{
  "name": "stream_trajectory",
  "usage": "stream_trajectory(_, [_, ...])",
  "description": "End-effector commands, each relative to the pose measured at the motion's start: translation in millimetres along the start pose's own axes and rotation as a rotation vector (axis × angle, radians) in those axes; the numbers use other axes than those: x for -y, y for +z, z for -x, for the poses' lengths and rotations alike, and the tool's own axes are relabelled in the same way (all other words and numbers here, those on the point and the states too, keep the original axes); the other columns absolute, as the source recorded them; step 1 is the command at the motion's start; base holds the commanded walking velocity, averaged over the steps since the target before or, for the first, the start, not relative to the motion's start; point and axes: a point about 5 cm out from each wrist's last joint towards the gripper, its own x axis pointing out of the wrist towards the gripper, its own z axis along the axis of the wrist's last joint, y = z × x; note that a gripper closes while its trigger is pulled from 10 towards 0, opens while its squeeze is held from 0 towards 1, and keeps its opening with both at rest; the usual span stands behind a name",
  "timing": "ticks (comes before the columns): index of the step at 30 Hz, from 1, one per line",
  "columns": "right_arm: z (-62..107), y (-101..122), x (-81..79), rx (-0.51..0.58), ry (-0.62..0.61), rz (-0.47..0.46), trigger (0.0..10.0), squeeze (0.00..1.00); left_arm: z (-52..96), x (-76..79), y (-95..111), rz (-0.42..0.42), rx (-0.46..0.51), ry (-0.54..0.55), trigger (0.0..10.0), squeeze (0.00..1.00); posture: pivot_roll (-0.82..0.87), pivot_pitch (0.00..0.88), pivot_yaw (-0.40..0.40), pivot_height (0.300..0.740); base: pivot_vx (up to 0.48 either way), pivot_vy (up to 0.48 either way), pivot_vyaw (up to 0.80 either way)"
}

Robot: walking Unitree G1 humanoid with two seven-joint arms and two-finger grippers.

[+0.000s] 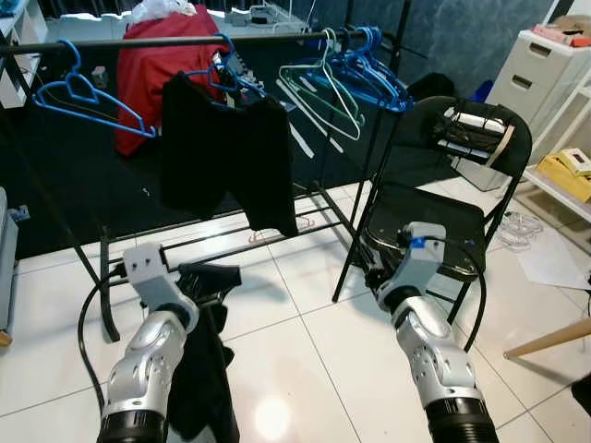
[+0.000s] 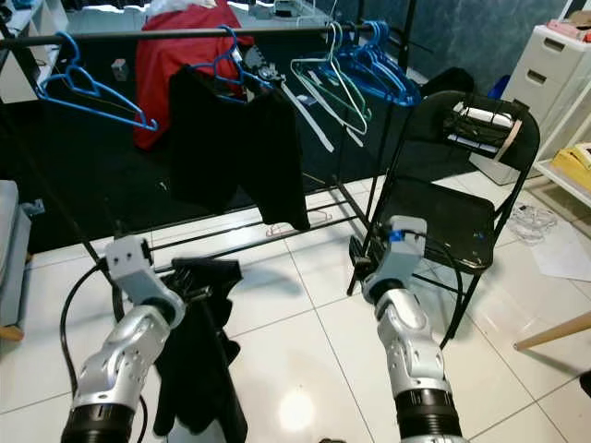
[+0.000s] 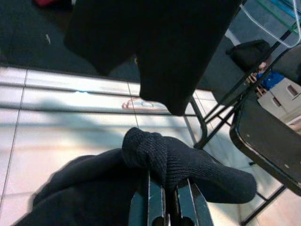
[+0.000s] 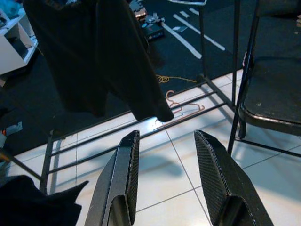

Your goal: Hang hanger

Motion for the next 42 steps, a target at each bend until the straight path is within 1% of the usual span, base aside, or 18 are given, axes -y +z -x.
stream_trajectory(1, [0.4, -7.9, 8.6, -0.028, -0.041, 0.000, 10.0, 0.00, -2.7, 5.2, -1.3, -0.090, -0.002, -0.008, 10.0, 0.00, -0.08, 0.088, -0.063, 0.740, 0.000, 0.000, 0.00])
stream_trajectory(5, [0.8, -15.9, 11.1, -0.057, -0.041, 0.025, 10.0, 0.00, -4.3, 5.3, -4.9, -0.097, -0.016, -0.006, 10.0, 0.00, -0.09, 0.089, -0.065, 0.740, 0.000, 0.000, 0.00])
stream_trajectory(7, [5.7, -46.4, 14.3, -0.181, -0.020, 0.050, 10.0, 0.00, -5.3, 1.3, -20.9, -0.168, -0.077, -0.008, 10.0, 0.00, -0.08, 0.083, -0.065, 0.740, 0.000, 0.000, 0.00])
stream_trajectory(10, [9.2, -61.1, 14.7, -0.240, -0.008, 0.036, 10.0, 0.00, -5.7, -1.6, -31.6, -0.206, -0.123, -0.010, 10.0, 0.00, -0.08, 0.083, -0.065, 0.740, 0.000, 0.000, 0.00])
stream_trajectory(11, [13.4, -78.5, 14.7, -0.310, -0.005, 0.020, 10.0, 0.00, -6.2, -5.1, -47.0, -0.240, -0.193, -0.013, 10.0, 0.00, -0.08, 0.081, -0.063, 0.740, 0.000, 0.000, 0.00])
stream_trajectory(14, [13.4, -78.5, 14.7, -0.310, -0.005, 0.020, 10.0, 0.00, -6.2, -5.1, -47.0, -0.240, -0.193, -0.013, 10.0, 0.00, -0.08, 0.081, -0.063, 0.740, 0.000, 0.000, 0.00])
stream_trajectory(16, [29.5, -120.6, 18.0, -0.519, -0.044, 0.075, 10.0, 0.00, -0.4, -17.5, -91.6, -0.291, -0.407, 0.008, 10.0, 0.00, -0.07, 0.069, -0.062, 0.740, 0.000, 0.000, 0.00])
stream_trajectory(17, [29.5, -120.6, 18.0, -0.519, -0.044, 0.075, 10.0, 0.00, -0.4, -17.5, -91.6, -0.291, -0.407, 0.008, 10.0, 0.00, -0.07, 0.069, -0.062, 0.740, 0.000, 0.000, 0.00])
stream_trajectory(18, [39.4, -136.9, 18.4, -0.609, -0.050, 0.106, 10.0, 0.00, 8.6, -26.4, -113.2, -0.315, -0.520, 0.035, 10.0, 0.00, -0.07, 0.066, -0.067, 0.740, 0.000, 0.000, 0.00])
stream_trajectory(19, [39.4, -136.9, 18.4, -0.609, -0.050, 0.106, 10.0, 0.00, 8.6, -26.4, -113.2, -0.315, -0.520, 0.035, 10.0, 0.00, -0.07, 0.066, -0.067, 0.740, 0.000, 0.000, 0.00])
stream_trajectory(21, [48.3, -149.6, 16.4, -0.680, -0.027, 0.148, 10.0, 0.00, 20.1, -36.5, -131.1, -0.363, -0.609, 0.061, 10.0, 0.00, -0.07, 0.070, -0.071, 0.740, 0.000, 0.000, 0.00])
stream_trajectory(22, [48.5, -150.4, 15.2, -0.681, -0.015, 0.155, 10.0, 0.00, 21.1, -37.6, -131.8, -0.377, -0.607, 0.060, 10.0, 0.00, -0.07, 0.070, -0.071, 0.740, 0.000, 0.000, 0.00])
stream_trajectory(26, [49.0, -151.0, 12.7, -0.655, -0.002, 0.110, 10.0, 0.00, 22.8, -33.0, -131.3, -0.301, -0.549, 0.029, 10.0, 0.00, -0.05, 0.081, -0.086, 0.740, 0.000, 0.000, 0.00])
stream_trajectory(29, [52.8, -153.8, 15.1, -0.656, -0.014, 0.114, 10.0, 0.00, 27.0, -36.8, -134.7, -0.320, -0.540, 0.038, 10.0, 0.00, -0.05, 0.086, -0.089, 0.740, 0.000, 0.000, 0.00])
stream_trajectory(32, [63.3, -162.9, 20.0, -0.676, -0.066, 0.073, 10.0, 0.00, 34.7, -40.4, -143.6, -0.276, -0.550, 0.066, 10.0, 0.00, -0.04, 0.095, -0.084, 0.740, 0.000, 0.000, 0.00])
stream_trajectory(37, [73.7, -174.2, 18.2, -0.709, -0.099, 0.069, 10.0, 0.00, 42.4, -36.9, -159.0, -0.273, -0.601, 0.062, 10.0, 0.00, -0.03, 0.097, -0.068, 0.740, 0.000, 0.000, 0.00])
stream_trajectory(40, [79.7, -181.2, 11.8, -0.730, -0.082, 0.078, 10.0, 0.00, 53.8, -42.0, -172.3, -0.296, -0.696, 0.099, 10.0, 0.00, -0.03, 0.097, -0.069, 0.740, 0.000, 0.000, 0.00])
stream_trajectory(42, [81.9, -183.6, 9.1, -0.733, -0.080, 0.061, 10.0, 0.00, 54.7, -41.4, -173.3, -0.293, -0.697, 0.084, 10.0, 0.00, -0.02, 0.088, -0.076, 0.740, 0.000, 0.000, 0.00])
